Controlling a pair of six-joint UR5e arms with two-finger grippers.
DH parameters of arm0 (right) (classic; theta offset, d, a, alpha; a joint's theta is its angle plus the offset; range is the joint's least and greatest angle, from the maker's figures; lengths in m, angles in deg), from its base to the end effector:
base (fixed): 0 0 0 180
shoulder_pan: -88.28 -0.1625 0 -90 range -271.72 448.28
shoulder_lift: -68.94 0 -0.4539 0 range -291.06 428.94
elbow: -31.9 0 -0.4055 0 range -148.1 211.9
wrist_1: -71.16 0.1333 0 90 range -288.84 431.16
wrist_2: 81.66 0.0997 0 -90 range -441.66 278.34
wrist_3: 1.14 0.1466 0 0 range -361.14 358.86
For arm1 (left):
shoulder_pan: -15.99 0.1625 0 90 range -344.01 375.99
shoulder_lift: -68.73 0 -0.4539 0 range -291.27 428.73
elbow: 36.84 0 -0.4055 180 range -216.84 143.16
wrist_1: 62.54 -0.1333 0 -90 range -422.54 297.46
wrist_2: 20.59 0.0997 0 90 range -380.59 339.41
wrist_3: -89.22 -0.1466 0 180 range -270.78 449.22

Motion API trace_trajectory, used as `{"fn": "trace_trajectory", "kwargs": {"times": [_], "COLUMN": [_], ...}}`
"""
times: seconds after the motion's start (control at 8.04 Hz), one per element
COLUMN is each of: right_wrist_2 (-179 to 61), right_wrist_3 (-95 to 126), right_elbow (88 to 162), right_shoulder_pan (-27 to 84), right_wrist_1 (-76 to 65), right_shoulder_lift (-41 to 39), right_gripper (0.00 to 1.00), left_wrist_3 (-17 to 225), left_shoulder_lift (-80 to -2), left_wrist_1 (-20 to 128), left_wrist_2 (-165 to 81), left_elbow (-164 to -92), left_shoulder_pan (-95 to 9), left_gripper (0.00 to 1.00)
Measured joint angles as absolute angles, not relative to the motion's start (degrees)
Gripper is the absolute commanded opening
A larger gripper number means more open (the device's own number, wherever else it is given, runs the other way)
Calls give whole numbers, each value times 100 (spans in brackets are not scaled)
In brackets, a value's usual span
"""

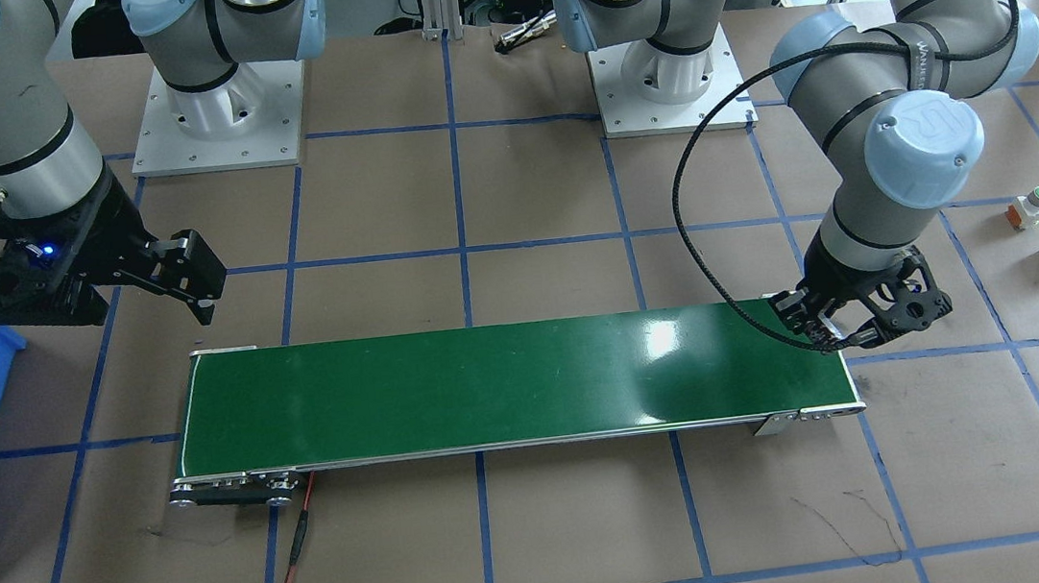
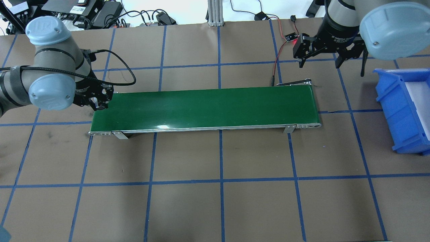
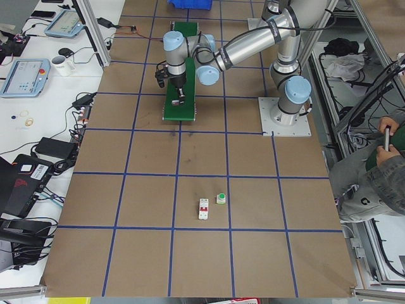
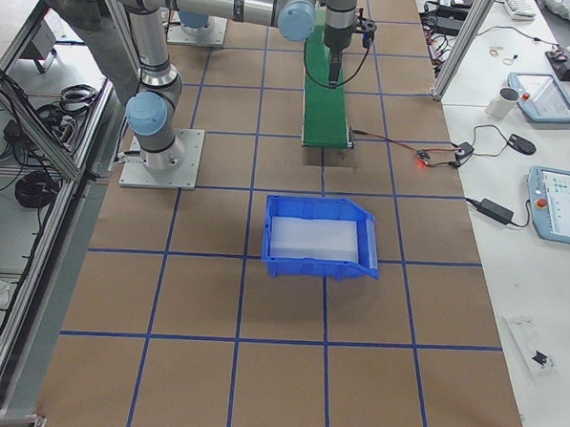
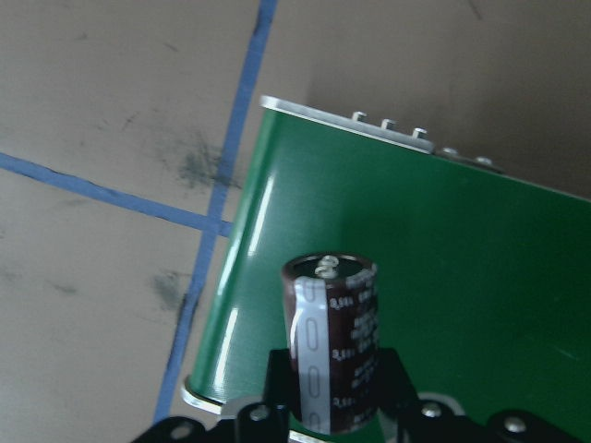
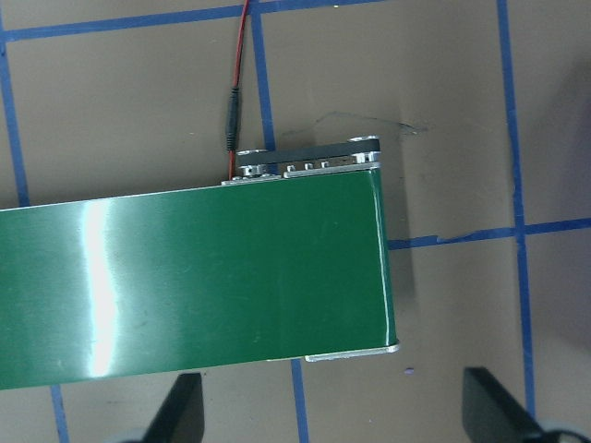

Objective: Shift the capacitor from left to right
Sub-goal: 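Carry the capacitor over the conveyor end with the left gripper while the right arm lowers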

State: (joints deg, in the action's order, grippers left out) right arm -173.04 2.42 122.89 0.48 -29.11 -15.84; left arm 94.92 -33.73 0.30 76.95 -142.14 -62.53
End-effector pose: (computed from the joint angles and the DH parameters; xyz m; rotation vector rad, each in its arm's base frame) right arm 0.1084 -0.5588 0.4315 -0.1579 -3.1124 0.1109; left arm -0.0013 -0.5665 0.2705 -0.4486 2.9770 0.0257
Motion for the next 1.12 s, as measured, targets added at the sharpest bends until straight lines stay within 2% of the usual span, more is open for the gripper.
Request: {"fn": "trace_trajectory", "kwargs": {"times": [0.62, 0.99, 1.12], "right_wrist_2": [-16691, -16603, -16505], "right_wrist_3": [88, -20, -24], "right_elbow": [12562, 12790, 12975], "right_shoulder_pan": [48, 48, 48], "right_wrist_1": [-3458, -3682, -3915], "right_shoulder_lift": [-1409, -1333, -1321], "right_gripper": [99, 98, 99], "left_wrist_3": [9878, 9882, 9885], "left_shoulder_lift": [-3608, -3702, -3781], "left_wrist_1": [54, -3, -48], "left_wrist_2": [7481, 7498, 7510], "left_elbow": [-14222, -14240, -14244], "left_shoulder_pan": [-6595, -6608, -6609], "left_gripper": [31, 32, 41]}}
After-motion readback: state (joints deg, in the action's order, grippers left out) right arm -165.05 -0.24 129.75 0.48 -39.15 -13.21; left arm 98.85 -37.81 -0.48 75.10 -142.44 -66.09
